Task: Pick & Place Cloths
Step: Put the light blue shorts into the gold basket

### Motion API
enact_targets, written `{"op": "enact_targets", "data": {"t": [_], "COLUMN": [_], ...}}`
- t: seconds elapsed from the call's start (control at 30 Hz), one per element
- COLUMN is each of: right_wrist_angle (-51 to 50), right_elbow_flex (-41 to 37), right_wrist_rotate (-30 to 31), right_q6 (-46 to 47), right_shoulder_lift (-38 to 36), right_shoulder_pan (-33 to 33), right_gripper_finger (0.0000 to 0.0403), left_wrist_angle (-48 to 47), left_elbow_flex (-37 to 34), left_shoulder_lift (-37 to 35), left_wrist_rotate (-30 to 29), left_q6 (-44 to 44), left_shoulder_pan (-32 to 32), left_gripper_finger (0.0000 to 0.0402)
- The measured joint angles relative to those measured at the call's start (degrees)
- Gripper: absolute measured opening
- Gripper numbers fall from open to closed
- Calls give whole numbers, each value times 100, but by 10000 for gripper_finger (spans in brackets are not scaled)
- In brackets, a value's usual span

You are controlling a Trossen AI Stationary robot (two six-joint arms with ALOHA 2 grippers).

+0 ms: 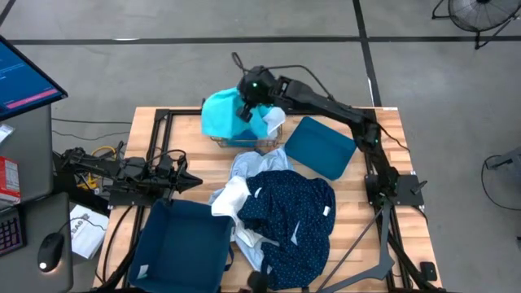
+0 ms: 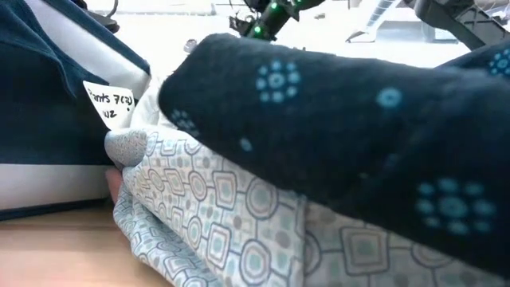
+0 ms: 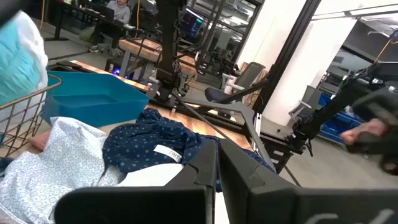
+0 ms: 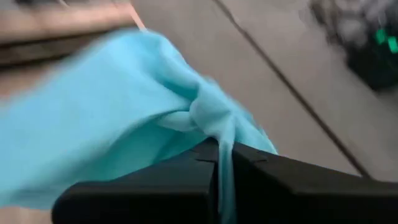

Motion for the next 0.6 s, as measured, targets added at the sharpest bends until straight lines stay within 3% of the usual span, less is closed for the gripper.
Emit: {"op": "enact_targets", "data": {"t": [0.37,0.6], "right_wrist_angle": [-789,-1198], "right_elbow_flex": [-13,-2], "right_wrist_rotate": [-237,-935], "right_q6": [308,583], "right_shoulder_lift": [1175,1563], "right_shoulder_pan": [-47,-103], "right_gripper_finger": [1,0], "left_wrist_angle": [446,1501], "left_elbow_flex": [0,0], "left_shoulder_lift": [0,-1], "left_wrist_rotate": [-390,-1320], "left_q6": [1,320], "left_shoulder_pan": [-1,-2], "left_gripper_finger": [1,1]}}
